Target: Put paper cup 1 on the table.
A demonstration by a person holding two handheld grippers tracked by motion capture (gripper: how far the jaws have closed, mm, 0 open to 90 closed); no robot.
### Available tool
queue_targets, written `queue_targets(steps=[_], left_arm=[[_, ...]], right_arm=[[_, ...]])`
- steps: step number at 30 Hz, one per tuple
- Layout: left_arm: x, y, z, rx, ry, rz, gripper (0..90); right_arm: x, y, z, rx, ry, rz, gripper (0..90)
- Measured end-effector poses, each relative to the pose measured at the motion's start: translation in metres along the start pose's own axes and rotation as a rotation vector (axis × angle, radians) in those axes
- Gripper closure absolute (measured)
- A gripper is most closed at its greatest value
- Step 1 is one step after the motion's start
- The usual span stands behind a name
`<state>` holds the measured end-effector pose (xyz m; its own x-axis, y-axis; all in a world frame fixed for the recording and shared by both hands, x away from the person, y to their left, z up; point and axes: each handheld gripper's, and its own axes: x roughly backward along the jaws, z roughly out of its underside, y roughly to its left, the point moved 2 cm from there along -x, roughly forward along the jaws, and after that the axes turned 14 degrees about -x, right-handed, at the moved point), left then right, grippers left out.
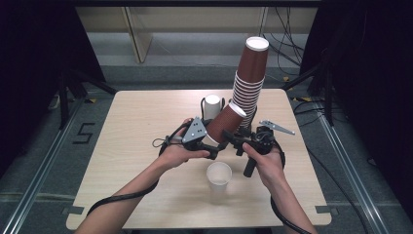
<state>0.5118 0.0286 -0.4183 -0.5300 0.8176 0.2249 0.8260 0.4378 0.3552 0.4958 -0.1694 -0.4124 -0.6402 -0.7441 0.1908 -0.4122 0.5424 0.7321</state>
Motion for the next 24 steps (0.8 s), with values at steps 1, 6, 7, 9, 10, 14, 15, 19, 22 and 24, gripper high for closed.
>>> queue_targets(steps=[1, 6, 7, 9, 10, 14, 15, 19, 22, 24], left_arm=[[0.001, 0.0, 0.0, 0.003, -0.001, -0.001, 9.7], [0.006, 0.003, 0.002, -0.003, 0.01, -0.003, 9.7], [0.008, 0.003, 0.002, -0.003, 0.011, -0.004, 9.7], [0.011, 0.004, 0.003, -0.002, 0.014, -0.004, 9.7], [0.013, 0.005, 0.003, -0.006, 0.018, -0.005, 9.7], [0.018, 0.005, 0.004, -0.017, 0.031, -0.005, 9.7], [0.02, 0.006, 0.004, -0.021, 0.034, -0.005, 9.6], [0.029, 0.008, 0.005, -0.027, 0.044, -0.008, 9.7], [0.034, 0.009, 0.006, -0.031, 0.049, -0.006, 9.6], [0.036, 0.009, 0.007, -0.037, 0.052, -0.004, 9.6]], right_arm=[[0.001, 0.001, 0.001, -0.007, 0.003, -0.004, 0.4], [0.008, 0.0, 0.0, 0.029, 0.005, -0.008, 0.4], [0.01, -0.001, 0.0, 0.04, 0.005, -0.006, 0.4], [0.014, 0.0, 0.002, 0.021, 0.015, -0.007, 0.4], [0.015, -0.004, 0.001, 0.054, 0.01, -0.003, 0.4], [0.021, -0.009, 0.001, 0.068, 0.014, 0.011, 0.4], [0.026, -0.015, 0.002, 0.08, 0.015, 0.03, 0.5], [0.034, -0.022, 0.001, 0.096, 0.017, 0.049, 1.1], [0.039, -0.027, 0.002, 0.098, 0.022, 0.061, 1.9], [0.042, -0.029, 0.004, 0.098, 0.035, 0.066, 2.0]])
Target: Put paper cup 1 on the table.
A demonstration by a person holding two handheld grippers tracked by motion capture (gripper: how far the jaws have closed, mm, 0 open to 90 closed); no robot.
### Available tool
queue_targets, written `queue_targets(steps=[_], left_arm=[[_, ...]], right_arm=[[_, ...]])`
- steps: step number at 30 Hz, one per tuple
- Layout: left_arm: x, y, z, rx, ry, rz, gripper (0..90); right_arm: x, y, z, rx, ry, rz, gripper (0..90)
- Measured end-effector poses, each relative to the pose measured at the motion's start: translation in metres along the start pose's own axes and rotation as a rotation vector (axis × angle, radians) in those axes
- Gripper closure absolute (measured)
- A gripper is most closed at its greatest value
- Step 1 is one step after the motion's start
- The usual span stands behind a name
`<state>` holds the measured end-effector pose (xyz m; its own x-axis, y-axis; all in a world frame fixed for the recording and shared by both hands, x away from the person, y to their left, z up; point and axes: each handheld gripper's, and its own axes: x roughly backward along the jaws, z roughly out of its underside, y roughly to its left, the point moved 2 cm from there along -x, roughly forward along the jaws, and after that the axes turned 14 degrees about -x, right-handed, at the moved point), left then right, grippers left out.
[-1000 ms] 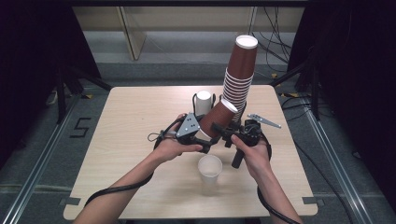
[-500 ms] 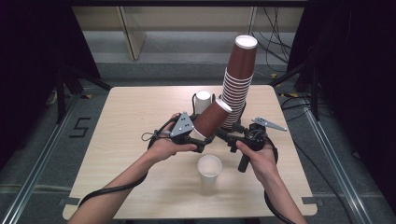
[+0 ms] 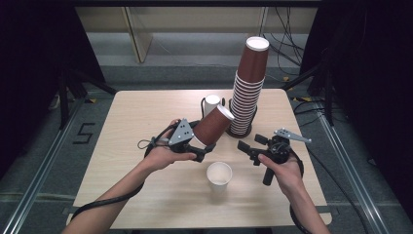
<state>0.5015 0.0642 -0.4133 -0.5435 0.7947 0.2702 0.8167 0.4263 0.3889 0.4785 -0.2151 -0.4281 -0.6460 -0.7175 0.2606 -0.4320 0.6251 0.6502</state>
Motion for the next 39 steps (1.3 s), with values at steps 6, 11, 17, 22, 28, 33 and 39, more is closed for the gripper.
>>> queue_targets(steps=[6, 11, 17, 22, 28, 33, 39], left_arm=[[0.013, -0.001, 0.003, -0.008, 0.004, 0.005, 9.6], [0.022, -0.002, 0.007, -0.012, 0.015, 0.014, 9.6], [0.028, -0.001, 0.01, -0.014, 0.019, 0.021, 9.6], [0.033, -0.002, 0.012, -0.027, 0.022, 0.035, 9.6], [0.038, -0.004, 0.013, -0.038, 0.027, 0.049, 9.6], [0.04, -0.005, 0.014, -0.051, 0.034, 0.065, 9.6], [0.041, -0.005, 0.013, -0.078, 0.059, 0.091, 9.6]], right_arm=[[0.007, -0.007, 0.004, 0.018, 0.017, 0.023, 2.5], [0.011, -0.014, 0.008, 0.057, 0.043, 0.045, 4.3], [0.012, -0.015, 0.008, 0.117, 0.07, 0.062, 7.6], [0.011, -0.013, 0.008, 0.167, 0.104, 0.073, 8.3], [0.011, -0.011, 0.011, 0.2, 0.137, 0.08, 8.3], [0.01, -0.011, 0.012, 0.244, 0.162, 0.102, 9.8], [0.007, -0.01, 0.008, 0.375, 0.195, 0.128, 13.2]])
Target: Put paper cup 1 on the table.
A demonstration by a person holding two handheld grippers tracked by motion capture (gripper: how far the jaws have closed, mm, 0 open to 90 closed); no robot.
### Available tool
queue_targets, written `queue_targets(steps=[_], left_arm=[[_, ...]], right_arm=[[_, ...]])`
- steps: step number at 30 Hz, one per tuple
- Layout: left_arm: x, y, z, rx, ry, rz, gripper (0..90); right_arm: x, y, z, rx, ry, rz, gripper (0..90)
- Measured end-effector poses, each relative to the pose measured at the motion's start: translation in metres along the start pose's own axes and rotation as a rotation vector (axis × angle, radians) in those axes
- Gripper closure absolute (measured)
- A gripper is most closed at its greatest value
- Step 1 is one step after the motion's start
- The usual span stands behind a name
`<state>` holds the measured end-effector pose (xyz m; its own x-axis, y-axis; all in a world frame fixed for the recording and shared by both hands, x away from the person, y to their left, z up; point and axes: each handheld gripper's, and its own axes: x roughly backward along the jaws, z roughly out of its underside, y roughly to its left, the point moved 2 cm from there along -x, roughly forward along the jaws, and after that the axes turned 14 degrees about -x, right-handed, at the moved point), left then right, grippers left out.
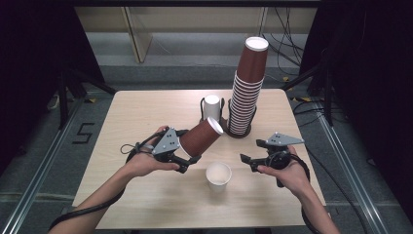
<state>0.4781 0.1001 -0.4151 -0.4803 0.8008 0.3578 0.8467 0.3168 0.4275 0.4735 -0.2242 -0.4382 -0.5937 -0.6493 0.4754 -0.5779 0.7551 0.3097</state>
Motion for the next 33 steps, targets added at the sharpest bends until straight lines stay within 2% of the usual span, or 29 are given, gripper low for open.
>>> queue_targets(steps=[1, 2, 3, 5, 8, 9, 10, 11, 12, 13, 14, 16, 17, 18, 19, 22, 23, 26, 28, 30, 31, 33], left_arm=[[0.0, 0.0, 0.0, -0.005, 0.002, 0.006, 9.6], [-0.001, 0.001, -0.001, -0.007, 0.006, 0.008, 9.6], [-0.001, 0.001, -0.001, -0.011, 0.01, 0.015, 9.6], [-0.002, 0.001, -0.001, -0.022, 0.02, 0.023, 9.6], [-0.004, 0.002, -0.001, -0.027, 0.03, 0.034, 9.6], [-0.004, 0.002, -0.001, -0.027, 0.03, 0.034, 9.6], [-0.005, 0.002, -0.002, -0.036, 0.037, 0.043, 9.6], [-0.005, 0.003, -0.002, -0.043, 0.044, 0.047, 9.6], [-0.006, 0.003, -0.003, -0.047, 0.047, 0.05, 9.6], [-0.006, 0.004, -0.004, -0.057, 0.055, 0.056, 9.6], [-0.006, 0.005, -0.005, -0.064, 0.062, 0.061, 9.6], [-0.007, 0.007, -0.007, -0.079, 0.074, 0.069, 9.6], [-0.008, 0.008, -0.007, -0.083, 0.077, 0.071, 9.6], [-0.008, 0.009, -0.008, -0.09, 0.086, 0.077, 9.6], [-0.009, 0.011, -0.009, -0.1, 0.096, 0.08, 9.6], [-0.011, 0.014, -0.011, -0.115, 0.117, 0.093, 9.6], [-0.013, 0.016, -0.011, -0.132, 0.136, 0.1, 9.6], [-0.017, 0.02, -0.011, -0.158, 0.159, 0.111, 9.6], [-0.02, 0.02, -0.012, -0.148, 0.158, 0.117, 9.6], [-0.023, 0.021, -0.012, -0.157, 0.167, 0.13, 9.6], [-0.024, 0.022, -0.013, -0.163, 0.175, 0.13, 9.6], [-0.026, 0.023, -0.013, -0.173, 0.175, 0.133, 9.7]], right_arm=[[-0.001, 0.0, -0.001, 0.006, -0.003, -0.001, 13.3], [0.0, 0.001, -0.002, 0.0, 0.025, 0.007, 13.3], [-0.001, -0.001, -0.004, 0.045, 0.022, 0.002, 13.3], [-0.002, 0.001, -0.004, 0.037, 0.034, 0.003, 13.3], [-0.003, 0.001, -0.007, 0.081, 0.058, 0.008, 13.6], [-0.003, 0.001, -0.007, 0.081, 0.058, 0.008, 13.6], [-0.004, 0.0, -0.008, 0.103, 0.067, 0.011, 14.1], [-0.005, 0.001, -0.008, 0.091, 0.076, 0.004, 14.4], [-0.005, -0.001, -0.01, 0.12, 0.072, 0.006, 14.7], [-0.006, -0.001, -0.01, 0.121, 0.077, 0.005, 14.7], [-0.006, -0.002, -0.011, 0.151, 0.083, 0.006, 15.0], [-0.006, 0.0, -0.011, 0.145, 0.106, 0.007, 15.2], [-0.007, -0.001, -0.013, 0.165, 0.11, 0.005, 15.2], [-0.006, 0.0, -0.013, 0.163, 0.121, 0.004, 15.3], [-0.007, -0.001, -0.015, 0.191, 0.122, 0.003, 15.4], [-0.007, -0.001, -0.019, 0.207, 0.141, 0.006, 15.5], [-0.008, -0.001, -0.023, 0.251, 0.153, -0.002, 15.5], [-0.009, 0.001, -0.026, 0.264, 0.181, -0.011, 15.9], [-0.011, 0.001, -0.028, 0.282, 0.188, -0.009, 16.5], [-0.014, 0.0, -0.031, 0.327, 0.195, -0.025, 17.0], [-0.015, 0.001, -0.031, 0.319, 0.202, -0.027, 17.1], [-0.017, 0.002, -0.034, 0.337, 0.218, -0.037, 17.4]])
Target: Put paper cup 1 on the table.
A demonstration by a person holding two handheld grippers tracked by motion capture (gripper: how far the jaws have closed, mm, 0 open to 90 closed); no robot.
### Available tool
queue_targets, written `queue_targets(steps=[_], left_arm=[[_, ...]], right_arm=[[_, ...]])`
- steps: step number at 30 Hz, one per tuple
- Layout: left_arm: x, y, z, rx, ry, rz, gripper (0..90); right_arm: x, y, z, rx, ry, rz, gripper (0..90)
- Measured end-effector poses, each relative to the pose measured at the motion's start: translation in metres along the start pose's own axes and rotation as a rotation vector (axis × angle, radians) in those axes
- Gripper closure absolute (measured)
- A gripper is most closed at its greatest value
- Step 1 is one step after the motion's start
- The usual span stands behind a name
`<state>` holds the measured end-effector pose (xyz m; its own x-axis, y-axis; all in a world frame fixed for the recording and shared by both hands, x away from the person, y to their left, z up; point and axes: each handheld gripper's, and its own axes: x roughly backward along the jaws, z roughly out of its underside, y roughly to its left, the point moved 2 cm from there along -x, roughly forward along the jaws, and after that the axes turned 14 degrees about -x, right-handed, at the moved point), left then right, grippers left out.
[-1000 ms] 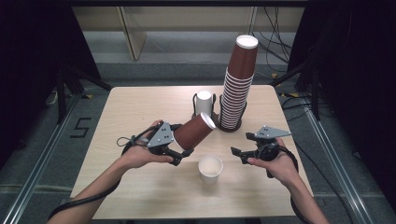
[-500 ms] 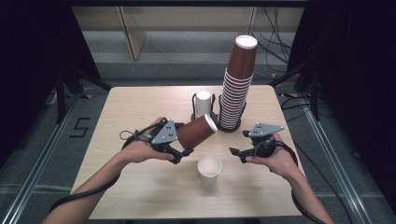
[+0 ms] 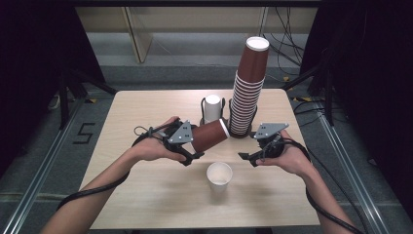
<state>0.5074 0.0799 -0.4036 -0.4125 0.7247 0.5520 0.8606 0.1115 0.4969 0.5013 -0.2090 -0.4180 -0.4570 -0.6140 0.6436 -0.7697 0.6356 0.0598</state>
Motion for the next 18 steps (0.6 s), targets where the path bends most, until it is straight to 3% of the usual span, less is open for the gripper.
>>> queue_targets(steps=[6, 12, 14, 16, 17, 18], left_arm=[[-0.003, 0.005, -0.002, -0.022, 0.03, 0.027, 9.8], [-0.005, 0.01, -0.006, -0.037, 0.039, 0.045, 9.8], [-0.006, 0.011, -0.007, -0.044, 0.043, 0.053, 9.8], [-0.008, 0.012, -0.008, -0.05, 0.054, 0.064, 9.8], [-0.008, 0.013, -0.009, -0.059, 0.062, 0.068, 9.8], [-0.009, 0.013, -0.01, -0.06, 0.065, 0.07, 9.8]], right_arm=[[-0.004, 0.001, -0.008, 0.024, 0.067, -0.034, 18.8], [-0.01, -0.002, -0.014, 0.048, 0.082, -0.039, 18.5], [-0.011, -0.004, -0.017, 0.09, 0.08, -0.043, 18.5], [-0.012, -0.003, -0.017, 0.064, 0.094, -0.047, 18.5], [-0.013, -0.005, -0.02, 0.091, 0.094, -0.048, 18.5], [-0.013, -0.004, -0.021, 0.086, 0.097, -0.054, 18.5]])
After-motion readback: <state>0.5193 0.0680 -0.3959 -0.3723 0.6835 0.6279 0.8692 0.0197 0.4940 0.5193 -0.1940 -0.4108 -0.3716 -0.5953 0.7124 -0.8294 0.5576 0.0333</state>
